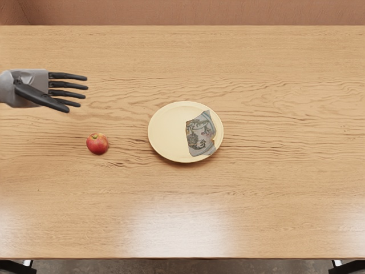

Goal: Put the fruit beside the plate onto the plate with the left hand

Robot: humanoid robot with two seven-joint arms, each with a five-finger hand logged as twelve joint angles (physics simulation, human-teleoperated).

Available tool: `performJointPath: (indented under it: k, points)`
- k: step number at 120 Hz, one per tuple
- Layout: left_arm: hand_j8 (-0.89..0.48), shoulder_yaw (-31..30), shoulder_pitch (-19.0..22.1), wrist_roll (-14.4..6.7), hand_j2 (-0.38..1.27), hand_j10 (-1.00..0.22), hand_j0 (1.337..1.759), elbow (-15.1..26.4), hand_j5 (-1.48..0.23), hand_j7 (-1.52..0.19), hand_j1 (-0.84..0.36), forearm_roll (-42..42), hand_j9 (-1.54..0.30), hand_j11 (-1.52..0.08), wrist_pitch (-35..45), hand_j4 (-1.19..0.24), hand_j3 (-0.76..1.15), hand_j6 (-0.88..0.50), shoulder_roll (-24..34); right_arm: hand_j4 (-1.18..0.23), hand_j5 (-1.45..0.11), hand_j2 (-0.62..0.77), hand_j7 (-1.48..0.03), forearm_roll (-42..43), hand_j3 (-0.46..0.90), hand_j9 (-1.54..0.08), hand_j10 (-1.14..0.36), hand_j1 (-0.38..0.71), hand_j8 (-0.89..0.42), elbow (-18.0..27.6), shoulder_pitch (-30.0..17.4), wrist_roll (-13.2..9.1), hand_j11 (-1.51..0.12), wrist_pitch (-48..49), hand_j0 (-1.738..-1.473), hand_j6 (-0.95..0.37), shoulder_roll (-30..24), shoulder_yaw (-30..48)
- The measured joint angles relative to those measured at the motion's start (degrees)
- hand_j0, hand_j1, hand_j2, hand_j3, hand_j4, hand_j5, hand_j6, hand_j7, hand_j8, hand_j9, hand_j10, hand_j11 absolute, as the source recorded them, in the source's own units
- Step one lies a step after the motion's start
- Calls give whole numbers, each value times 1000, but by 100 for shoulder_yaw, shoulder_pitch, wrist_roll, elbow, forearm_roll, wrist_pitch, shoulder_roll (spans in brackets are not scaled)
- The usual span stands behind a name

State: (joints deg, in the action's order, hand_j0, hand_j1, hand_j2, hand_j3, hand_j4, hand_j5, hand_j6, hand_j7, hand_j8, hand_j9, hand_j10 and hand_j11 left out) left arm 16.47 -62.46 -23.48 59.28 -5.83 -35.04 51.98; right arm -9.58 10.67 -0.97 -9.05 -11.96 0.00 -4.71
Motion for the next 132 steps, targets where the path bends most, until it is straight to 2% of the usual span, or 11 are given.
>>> performJointPath:
  k: [16, 34, 50, 60, 71, 78, 87, 97, 102, 124, 132]
  points:
    - [-243, -2, -30, -23, 50, -244, 1658, -42, -318, -318, 56, 85, -318, -318, 0, -244, 0, -243, -202, -37, -47, -7, -47, 1, 0, -47, -37, -305, -37, -3, 0, 1, -47, 0, -1658, -37, 0, -2]
    - [-244, 866, 546, 128, 49, -244, 1658, 199, -318, -318, 56, 1890, -318, -318, 0, -244, 0, -244, -500, -37, -47, -7, -47, -2, 0, -47, -37, -305, -37, -4, 0, 1, -47, -2, -1658, -37, 0, 2]
    - [-245, 1669, 1092, 253, 50, -245, 1658, 1085, -318, -318, 56, 3549, -318, -318, 1, -245, 0, -245, -405, -37, -47, -7, -47, -1, 0, -47, -37, -305, -37, -6, 0, 2, -47, -1, -1658, -37, 0, 0]
    - [-246, 1847, 1237, 279, 50, -246, 1658, 1604, -318, -318, 57, 4229, -318, -318, 33, -246, 0, -246, -395, -37, -47, -7, -47, -2, 0, -47, -37, -305, -37, -7, 0, 5, -47, -2, -1658, -37, 0, 1]
    - [-247, 1876, 1300, 263, 51, -246, 1658, 1975, -319, -318, 57, 4868, -318, -318, 475, -247, 0, -247, -412, -37, -47, -7, -47, -2, 0, -47, -37, -305, -37, -7, 0, 7, -47, -3, -1658, -37, 0, 4]
    - [-247, 1731, 1198, 85, 51, -247, 1658, 2091, -319, -318, 57, 5115, -318, -318, 943, -247, 0, -248, -415, -37, -47, -7, -47, -1, 0, -47, -37, -305, -37, -7, 0, 8, -47, -4, -1658, -37, 0, 4]
    - [-248, 1506, 1076, -289, 51, -247, 1658, 2171, -319, -318, 57, 5286, -318, -318, 1493, -248, 0, -249, -448, -37, -47, -7, -47, 0, 0, -47, -37, -305, -37, -7, 0, 8, -47, -2, -1658, -37, 0, 5]
    - [-248, 780, 155, -734, 51, -247, 1658, 2252, -319, -318, 57, 5353, -318, -318, 2230, -248, 0, -248, -427, -37, -47, -7, -47, 0, 0, -47, -37, -305, -37, -7, 4, 8, -47, -1, -1658, -37, 0, 5]
    - [-247, 318, -45, -872, 50, -246, 1658, 2276, -318, -318, 57, 5333, -318, -318, 2590, -247, 0, -247, -463, -37, -47, -7, -47, 0, 0, -47, -37, -305, -37, -7, 5, 8, -47, 0, -1658, -37, 0, 5]
    - [-250, -1102, -768, -1104, 52, -249, 1658, 2385, -320, -319, 57, 4990, -319, -319, 3333, -249, 0, -250, -566, -37, -47, -7, -47, 0, 0, -47, -37, -305, -37, -8, 14, 4, -47, -1, -1658, -37, 0, 5]
    - [-250, -1672, -1333, -1127, 52, -249, 1658, 2457, -320, -320, 57, 4700, -320, -319, 3528, -250, 0, -251, -821, -37, -47, -7, -47, 1, 0, -47, -37, -305, -37, -9, 17, 4, -47, -2, -1658, -37, 0, 5]
